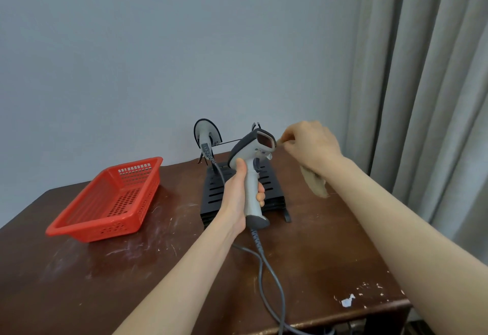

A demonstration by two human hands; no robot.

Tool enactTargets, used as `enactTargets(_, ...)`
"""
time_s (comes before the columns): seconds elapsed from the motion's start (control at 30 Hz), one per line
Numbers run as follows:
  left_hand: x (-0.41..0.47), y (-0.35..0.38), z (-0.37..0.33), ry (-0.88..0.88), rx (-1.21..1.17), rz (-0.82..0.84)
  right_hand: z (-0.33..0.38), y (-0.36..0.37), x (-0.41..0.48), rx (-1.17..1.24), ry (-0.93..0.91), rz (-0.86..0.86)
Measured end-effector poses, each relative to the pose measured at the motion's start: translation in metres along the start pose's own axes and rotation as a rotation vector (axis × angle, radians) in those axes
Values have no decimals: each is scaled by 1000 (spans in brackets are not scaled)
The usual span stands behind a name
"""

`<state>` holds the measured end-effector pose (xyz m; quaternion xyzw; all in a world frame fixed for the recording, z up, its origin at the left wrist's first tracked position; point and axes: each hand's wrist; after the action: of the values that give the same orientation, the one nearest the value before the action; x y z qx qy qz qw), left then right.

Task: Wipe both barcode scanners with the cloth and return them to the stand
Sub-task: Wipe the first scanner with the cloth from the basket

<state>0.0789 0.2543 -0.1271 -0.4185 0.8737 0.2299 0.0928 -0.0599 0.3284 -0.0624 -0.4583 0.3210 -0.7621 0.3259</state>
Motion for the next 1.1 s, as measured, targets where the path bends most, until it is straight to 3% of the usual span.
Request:
enactTargets(0.17,0,0,-1,25,21,-3,-4,-3,-2,163,-20,-93)
enactTargets(0.3,0,2,-1,24,53,-6,0,0,-2,113,-90,-104)
enactTargets(0.67,-2,1,-1,73,121,-36,4,0,-1,-168,-189,43)
enactTargets(0.8,-2,-2,0,87,140,-44,0,0,-1,-94,-210,119)
enactTargets(0.9,-2,-4,-1,83,130,-49,-10,-7,0,-7,-122,165)
enactTargets(1.0,-1,-6,-2,70,91,-51,-17,-7,-3,-33,-45,66)
enactTargets(1.1,-1,-4,0,61,97,-47,-11,-6,-4,78,-125,-16)
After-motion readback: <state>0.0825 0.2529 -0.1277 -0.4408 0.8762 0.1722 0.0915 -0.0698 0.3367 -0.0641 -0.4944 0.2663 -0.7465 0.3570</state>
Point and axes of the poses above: each hand's wrist, its own x-axis towards the middle knuckle, its own y-axis out of the palm, z = x × y, and after that the axes turned 12 degrees about -y, right-handed
